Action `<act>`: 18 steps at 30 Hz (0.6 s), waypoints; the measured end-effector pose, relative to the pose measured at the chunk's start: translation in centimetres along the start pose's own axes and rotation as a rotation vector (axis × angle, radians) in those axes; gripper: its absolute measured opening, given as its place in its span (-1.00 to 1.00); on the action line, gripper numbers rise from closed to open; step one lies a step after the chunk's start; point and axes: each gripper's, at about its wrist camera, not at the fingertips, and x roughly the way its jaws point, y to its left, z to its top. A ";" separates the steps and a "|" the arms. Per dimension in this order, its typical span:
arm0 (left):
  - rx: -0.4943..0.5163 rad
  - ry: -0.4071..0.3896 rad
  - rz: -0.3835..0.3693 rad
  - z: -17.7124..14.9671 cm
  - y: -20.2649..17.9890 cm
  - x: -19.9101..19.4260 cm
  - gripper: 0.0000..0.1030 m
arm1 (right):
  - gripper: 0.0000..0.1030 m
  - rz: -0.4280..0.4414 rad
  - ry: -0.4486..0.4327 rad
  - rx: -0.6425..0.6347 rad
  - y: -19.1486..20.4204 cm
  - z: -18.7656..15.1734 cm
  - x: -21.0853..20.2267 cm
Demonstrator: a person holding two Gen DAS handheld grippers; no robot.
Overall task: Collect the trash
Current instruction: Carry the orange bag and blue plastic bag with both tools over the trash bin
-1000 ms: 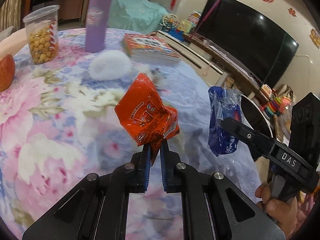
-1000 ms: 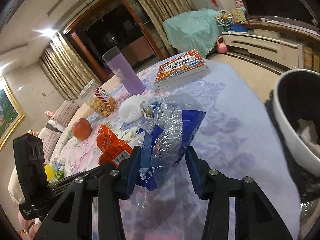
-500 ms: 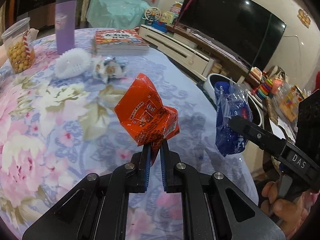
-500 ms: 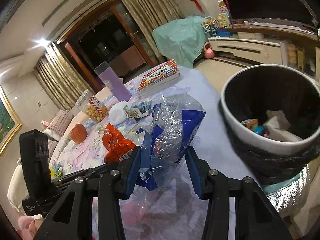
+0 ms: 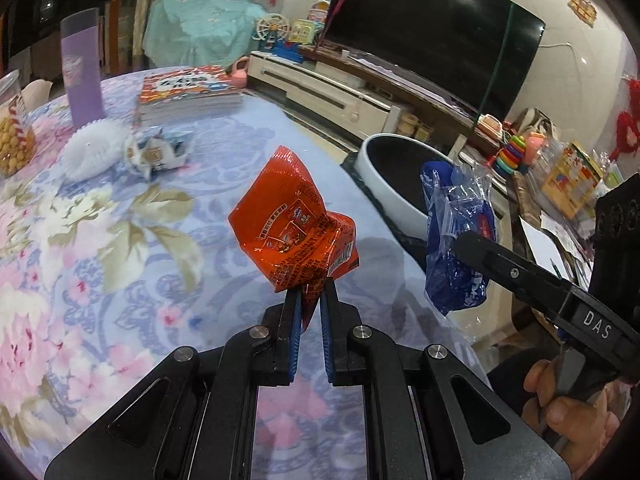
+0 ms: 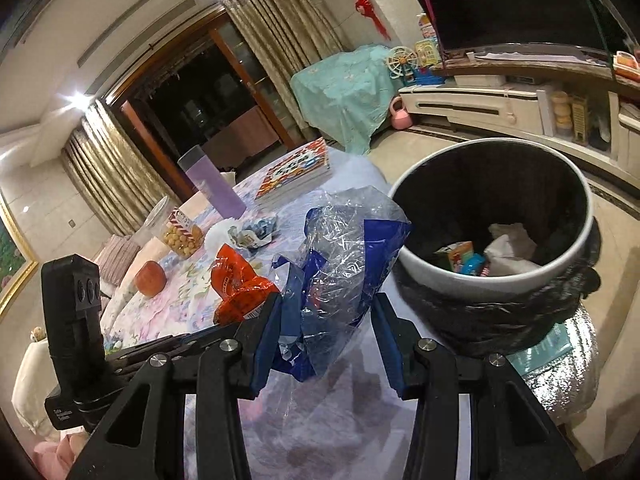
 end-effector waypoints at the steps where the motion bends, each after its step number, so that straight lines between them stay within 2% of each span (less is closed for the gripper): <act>1: 0.005 0.002 -0.003 0.1 -0.4 0.1 -0.84 | -0.10 -0.002 -0.003 0.002 -0.3 0.0 -0.2; 18: 0.083 0.014 -0.038 1.4 -5.2 1.8 -0.84 | -0.10 -0.045 -0.056 0.042 -4.2 1.1 -3.3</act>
